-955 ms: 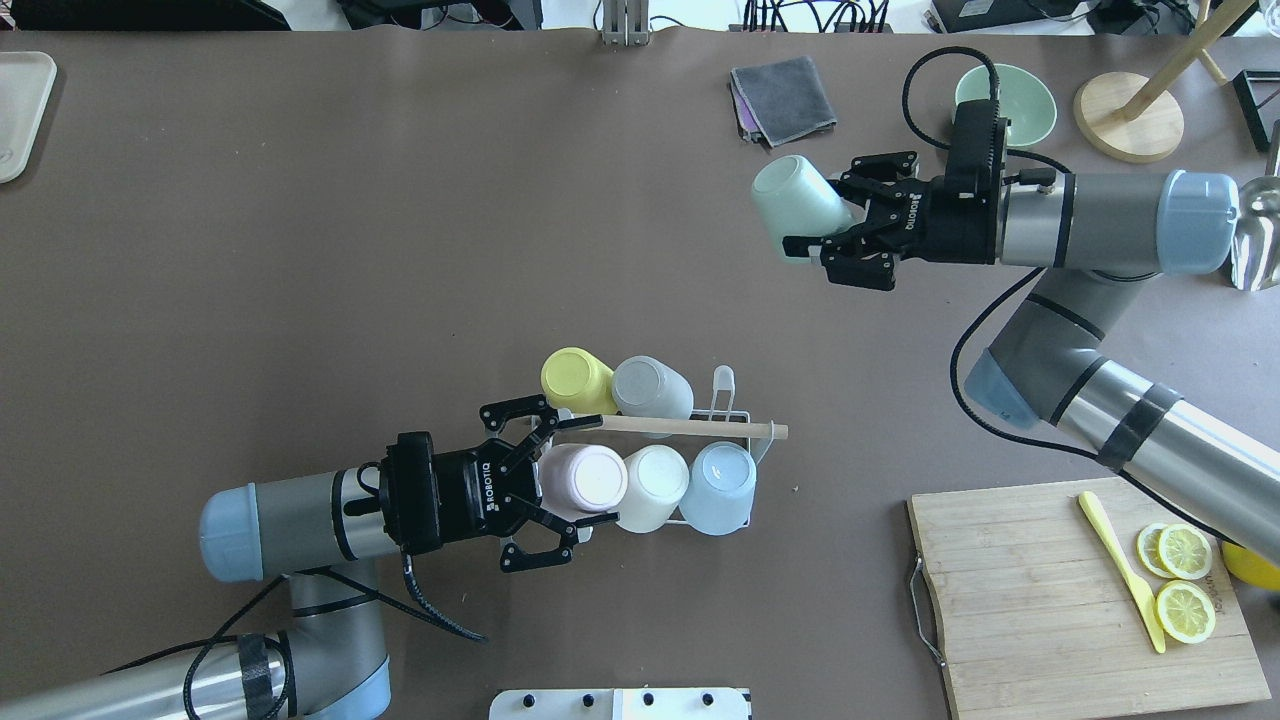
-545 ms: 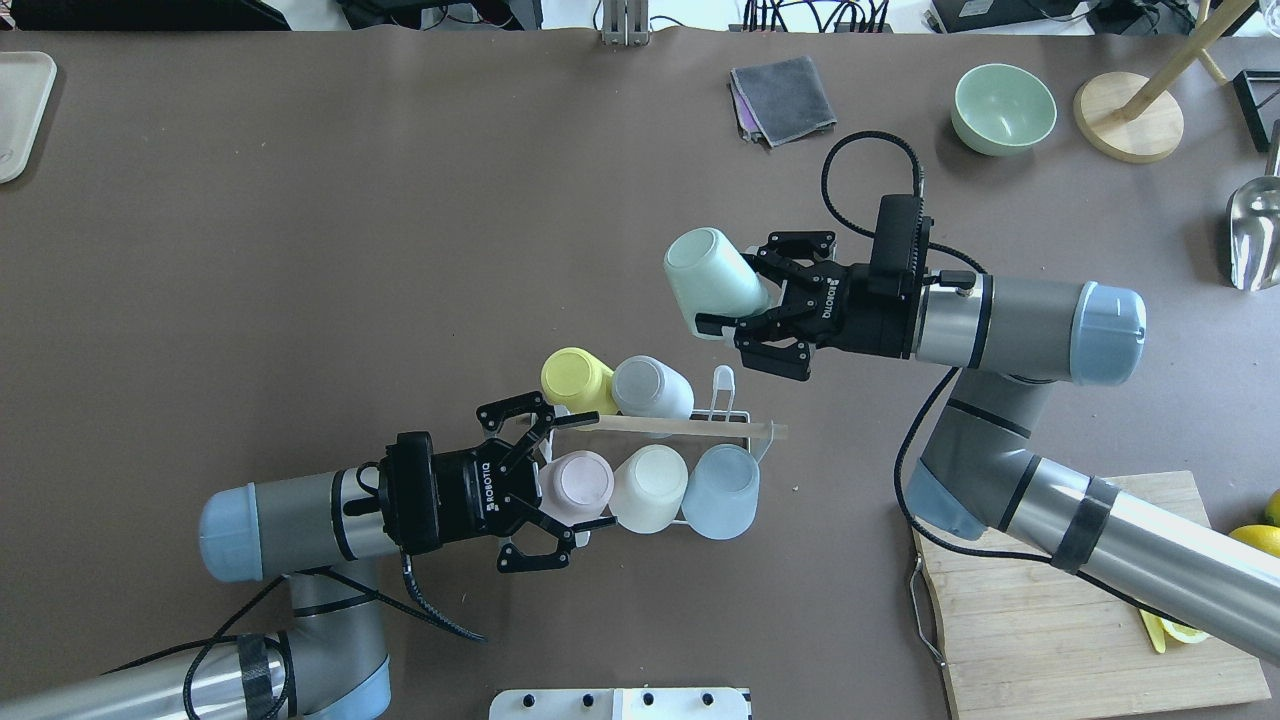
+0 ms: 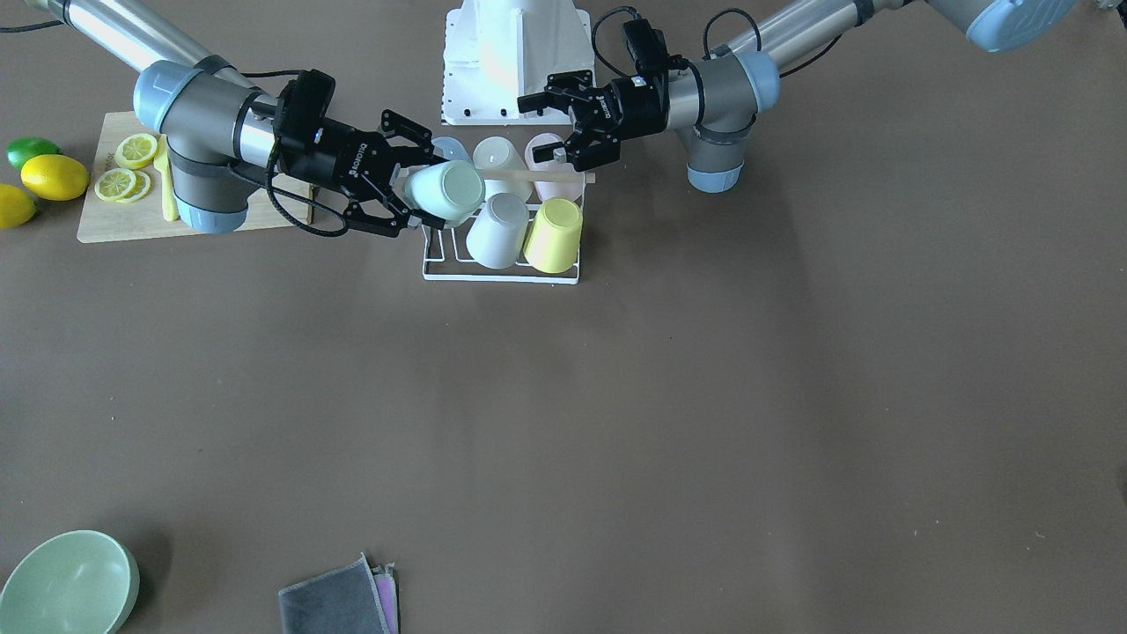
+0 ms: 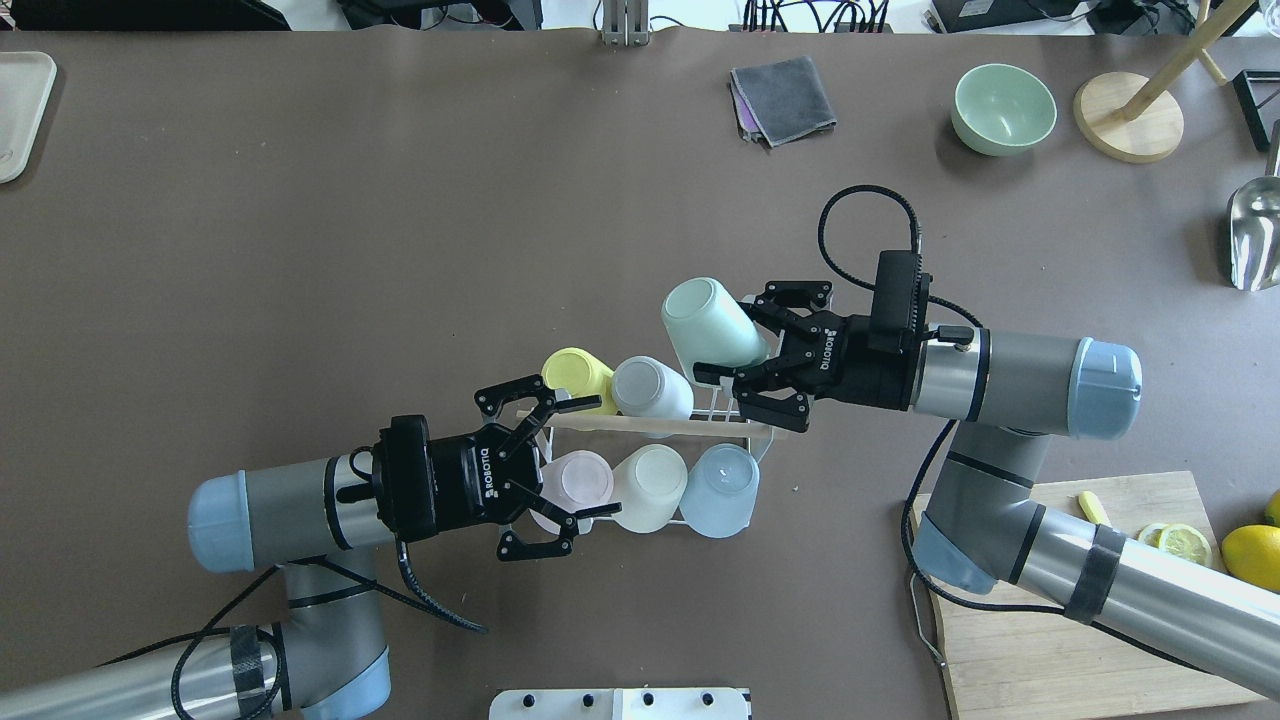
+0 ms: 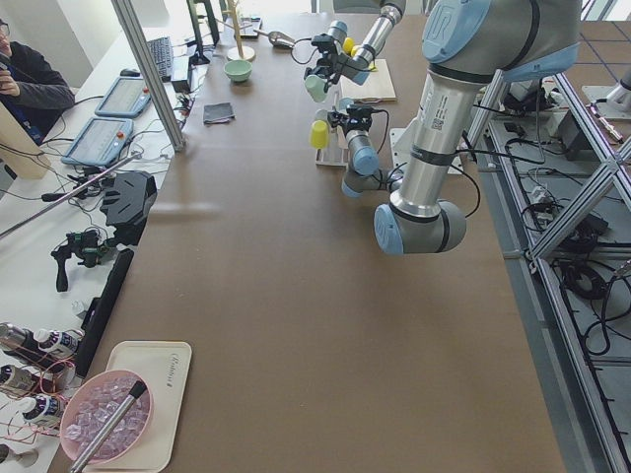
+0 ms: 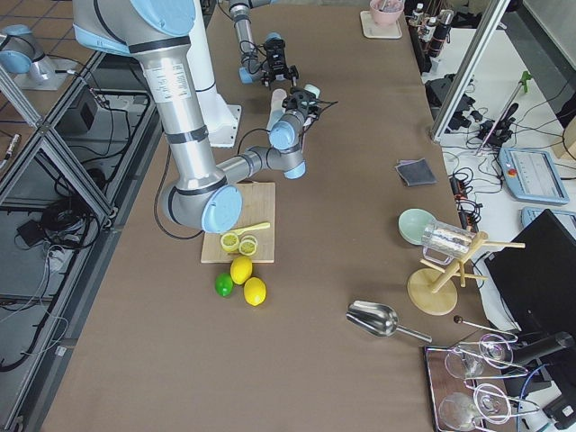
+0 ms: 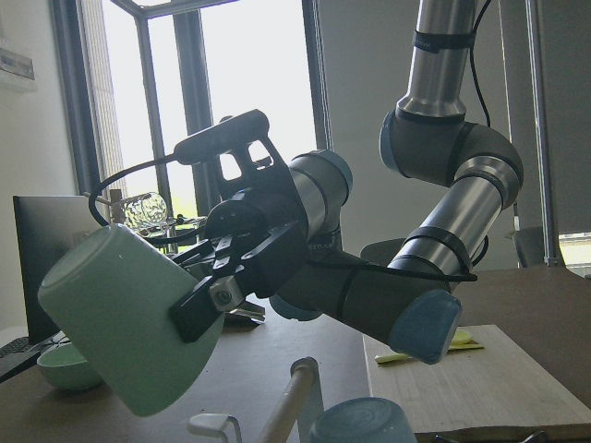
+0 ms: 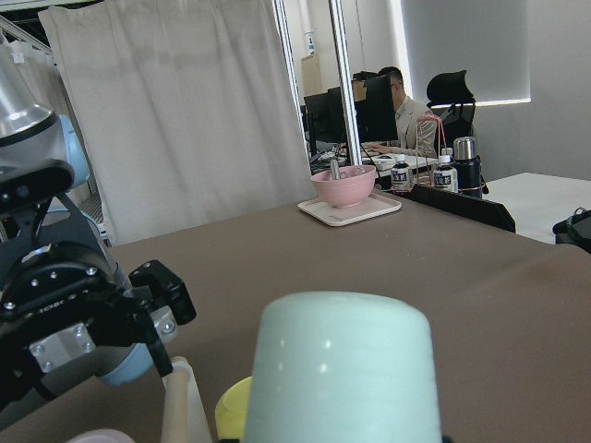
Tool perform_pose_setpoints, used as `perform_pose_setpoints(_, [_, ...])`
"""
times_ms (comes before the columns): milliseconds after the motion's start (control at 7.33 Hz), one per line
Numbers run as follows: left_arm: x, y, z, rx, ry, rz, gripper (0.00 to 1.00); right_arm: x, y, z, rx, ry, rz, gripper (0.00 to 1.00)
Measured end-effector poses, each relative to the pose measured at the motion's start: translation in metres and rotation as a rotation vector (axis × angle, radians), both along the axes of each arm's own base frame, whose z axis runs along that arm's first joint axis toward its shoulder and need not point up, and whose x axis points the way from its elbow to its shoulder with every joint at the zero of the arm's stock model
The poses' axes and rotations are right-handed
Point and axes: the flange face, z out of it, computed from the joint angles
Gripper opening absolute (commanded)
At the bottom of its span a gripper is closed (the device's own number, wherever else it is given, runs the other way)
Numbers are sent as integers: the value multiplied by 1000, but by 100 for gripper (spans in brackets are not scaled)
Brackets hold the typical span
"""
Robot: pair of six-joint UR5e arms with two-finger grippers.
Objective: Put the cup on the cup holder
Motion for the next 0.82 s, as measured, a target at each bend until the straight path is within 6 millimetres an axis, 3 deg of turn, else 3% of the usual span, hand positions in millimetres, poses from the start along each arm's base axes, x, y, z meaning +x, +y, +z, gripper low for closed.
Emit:
perform_pose_setpoints(409, [-42, -17, -30, -36, -161, -32, 99, -4, 5, 8, -12, 19, 0, 44])
perform_pose_setpoints(818, [-88, -46, -33, -116, -460, -42, 99, -8, 7, 13, -21, 39, -6, 45])
